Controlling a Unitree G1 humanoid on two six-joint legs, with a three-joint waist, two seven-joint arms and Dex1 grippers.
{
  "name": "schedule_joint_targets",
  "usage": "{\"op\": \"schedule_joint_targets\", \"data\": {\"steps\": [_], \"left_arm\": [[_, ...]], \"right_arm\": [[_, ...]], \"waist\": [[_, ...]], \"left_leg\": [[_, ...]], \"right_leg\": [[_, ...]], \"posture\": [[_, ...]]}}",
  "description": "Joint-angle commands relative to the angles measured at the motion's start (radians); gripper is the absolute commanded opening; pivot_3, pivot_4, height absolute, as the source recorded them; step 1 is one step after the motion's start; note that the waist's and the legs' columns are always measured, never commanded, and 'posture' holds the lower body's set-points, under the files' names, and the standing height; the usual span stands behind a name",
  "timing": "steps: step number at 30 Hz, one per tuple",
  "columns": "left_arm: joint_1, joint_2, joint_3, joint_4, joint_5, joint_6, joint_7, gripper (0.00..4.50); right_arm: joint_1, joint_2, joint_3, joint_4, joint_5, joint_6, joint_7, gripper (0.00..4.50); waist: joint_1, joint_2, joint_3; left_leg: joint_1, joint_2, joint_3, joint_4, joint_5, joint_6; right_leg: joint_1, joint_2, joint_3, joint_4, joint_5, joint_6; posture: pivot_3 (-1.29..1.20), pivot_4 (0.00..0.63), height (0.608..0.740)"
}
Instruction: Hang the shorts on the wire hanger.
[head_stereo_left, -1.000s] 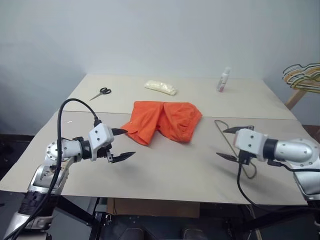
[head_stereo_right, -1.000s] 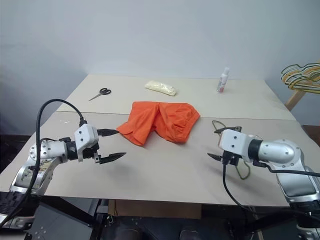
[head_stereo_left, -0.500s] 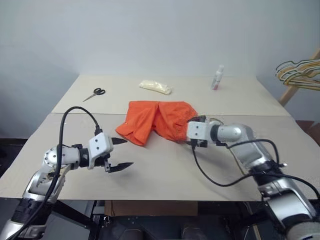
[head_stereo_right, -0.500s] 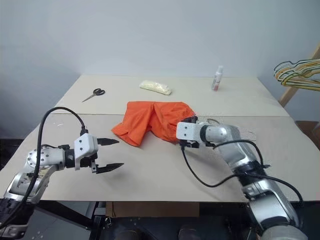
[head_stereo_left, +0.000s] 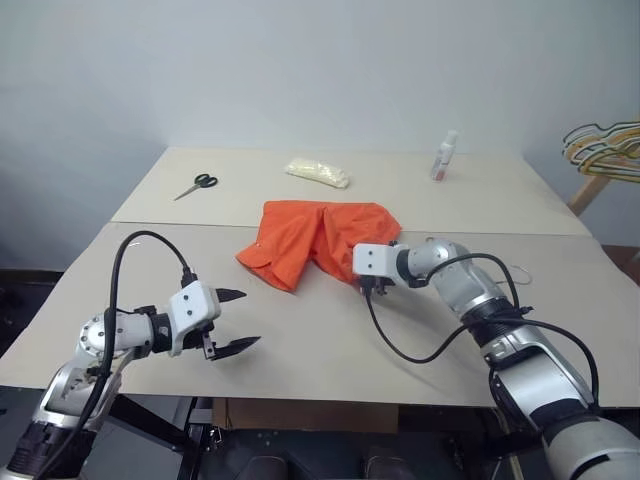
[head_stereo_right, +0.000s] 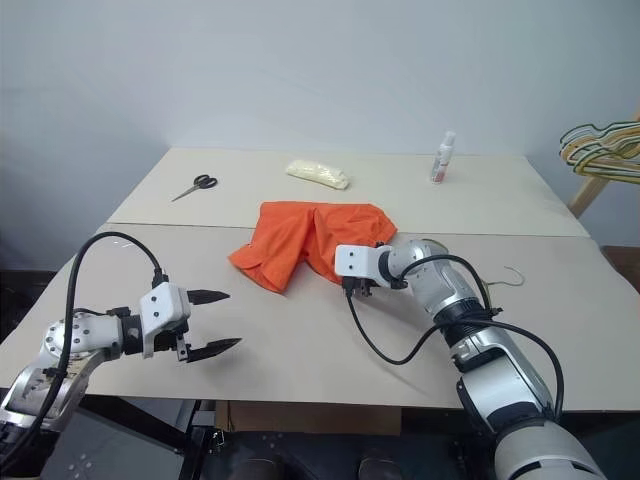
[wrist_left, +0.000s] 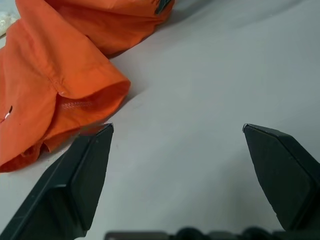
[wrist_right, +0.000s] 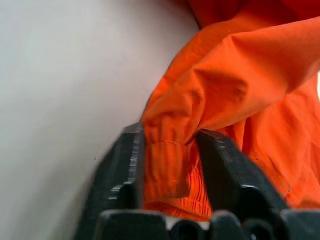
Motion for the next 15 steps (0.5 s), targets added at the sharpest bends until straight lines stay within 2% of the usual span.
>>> {"op": "schedule_joint_targets", "data": {"steps": [1,2,3,8,15], "left_arm": [[-0.013,0.012,0.023,-0.030,0.000,-0.009,0.008,4.50],[-0.015,0.012,0.021,-0.028,0.001,-0.010,0.008,4.50],[-0.018,0.012,0.020,-0.025,0.001,-0.012,0.007,4.50],[-0.066,-0.001,0.008,0.019,0.023,-0.026,0.022,4.50],[-0.295,-0.100,-0.055,0.238,0.109,-0.054,0.096,4.50]], "right_arm": [[-0.013,-0.008,-0.015,-0.007,0.007,0.042,0.021,0.34],[-0.009,-0.010,-0.019,-0.015,0.014,0.055,0.031,0.07],[-0.005,-0.012,-0.022,-0.023,0.018,0.065,0.037,0.03],[0.018,-0.019,-0.043,-0.078,0.028,0.091,0.033,0.03],[0.122,-0.064,-0.084,-0.297,0.018,0.140,-0.012,0.03]], "waist": [[0.000,0.000,0.000],[-0.001,0.000,0.000],[-0.001,0.000,0.000],[-0.002,0.000,0.000],[0.006,0.000,0.000]], "left_leg": [[0.000,0.000,0.000,0.000,0.000,0.000],[0.000,0.000,0.000,0.000,0.000,-0.001],[0.000,0.000,0.000,0.000,0.001,-0.001],[0.001,0.001,-0.001,0.000,0.003,-0.004],[0.000,0.000,-0.003,0.001,0.004,-0.006]], "right_leg": [[0.000,0.000,0.000,0.001,0.000,-0.001],[0.000,0.000,0.000,0.002,-0.001,-0.001],[-0.001,0.001,0.000,0.003,-0.001,-0.001],[-0.001,0.001,0.000,0.005,-0.001,-0.002],[0.000,0.002,-0.002,0.006,0.000,-0.002]], "posture": [[0.14,0.000,0.740],[0.13,0.000,0.740],[0.13,0.000,0.740],[0.11,0.000,0.740],[0.07,0.000,0.740]]}}
